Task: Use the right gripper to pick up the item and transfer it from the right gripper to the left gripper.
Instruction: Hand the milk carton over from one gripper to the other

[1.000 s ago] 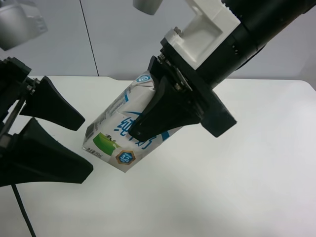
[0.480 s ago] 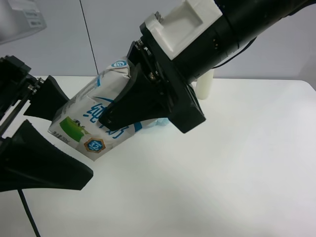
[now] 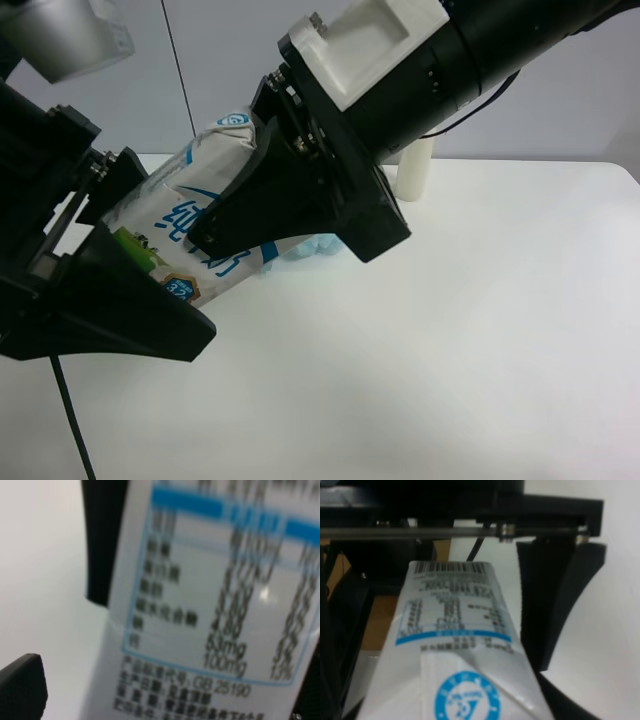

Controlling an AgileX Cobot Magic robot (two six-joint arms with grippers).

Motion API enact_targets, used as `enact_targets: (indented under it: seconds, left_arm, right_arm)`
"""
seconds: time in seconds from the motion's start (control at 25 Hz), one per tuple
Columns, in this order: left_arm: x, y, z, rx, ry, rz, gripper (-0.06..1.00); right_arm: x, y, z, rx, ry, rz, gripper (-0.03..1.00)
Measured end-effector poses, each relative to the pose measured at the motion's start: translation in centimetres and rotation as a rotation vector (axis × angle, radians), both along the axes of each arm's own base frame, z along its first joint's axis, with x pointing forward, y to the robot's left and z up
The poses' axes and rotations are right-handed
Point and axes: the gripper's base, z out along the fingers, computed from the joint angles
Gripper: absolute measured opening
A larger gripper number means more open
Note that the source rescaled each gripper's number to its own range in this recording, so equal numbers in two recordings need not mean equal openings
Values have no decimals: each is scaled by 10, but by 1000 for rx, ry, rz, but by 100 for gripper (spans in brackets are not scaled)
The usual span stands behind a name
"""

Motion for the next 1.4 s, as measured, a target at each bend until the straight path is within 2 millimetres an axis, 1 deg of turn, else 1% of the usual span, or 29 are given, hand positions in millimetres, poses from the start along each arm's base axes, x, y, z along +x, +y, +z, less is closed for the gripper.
enact_targets:
  seconds: [0.04, 0.08, 0.2, 0.32, 0.36, 0.4, 0.44, 0.48, 0.84, 0.88, 0.92, 0.96, 1.0, 1.04, 1.08, 1.12, 1.2, 1.4]
  left_arm:
    - [1, 0, 1, -4, -7, 3, 99]
    - [1, 0, 1, -6, -9, 3, 95]
    - [1, 0, 1, -7, -20, -2, 76]
    - [1, -1, 1, -7, -29, -8, 50]
    - [1, -1, 1, -7, -29, -8, 40]
    - [2, -1, 2, -8, -32, -6, 28]
    - [2, -1, 2, -9, -33, -4, 12]
    - [2, -1, 2, -8, -37, -8, 2]
    - [3, 0, 1, 2, -62, -13, 2]
    - [3, 0, 1, 2, -63, -12, 2]
    - [4, 1, 1, 13, -70, -15, 2]
    - [4, 2, 0, 26, -80, -16, 1]
    - [5, 2, -1, 35, -88, -15, 0]
    - [6, 2, -2, 38, -89, -13, 0]
    - [6, 1, -2, 38, -89, -13, 0]
    - [6, 1, -2, 38, -89, -13, 0]
    - [7, 1, -2, 38, -90, -12, 0]
    - [7, 1, -2, 39, -89, -11, 0]
  right_arm:
    - [0, 0, 0, 0, 0, 0, 0]
    - [0, 0, 0, 0, 0, 0, 0]
    - [0, 0, 0, 0, 0, 0, 0]
    - [0, 0, 0, 0, 0, 0, 0]
    - [0, 0, 0, 0, 0, 0, 0]
    - [0, 0, 0, 0, 0, 0, 0]
    - [0, 0, 0, 0, 0, 0, 0]
    - [0, 0, 0, 1, -1, -2, 0]
    - [1, 0, 0, -1, 1, -14, 1]
    - [1, 0, 0, -1, 21, -25, 7]
    - [0, 1, 0, 1, 55, -37, 24]
    - [-1, 1, 1, 4, 88, -44, 48]
    - [-2, 1, 2, 6, 114, -48, 69]
    - [-3, 1, 2, 4, 128, -50, 80]
    - [-3, 1, 2, 4, 137, -52, 88]
    - [-3, 1, 2, 3, 138, -52, 93]
    - [-3, 1, 2, 3, 140, -52, 97]
    - [-5, -1, 2, -15, 123, -46, 99]
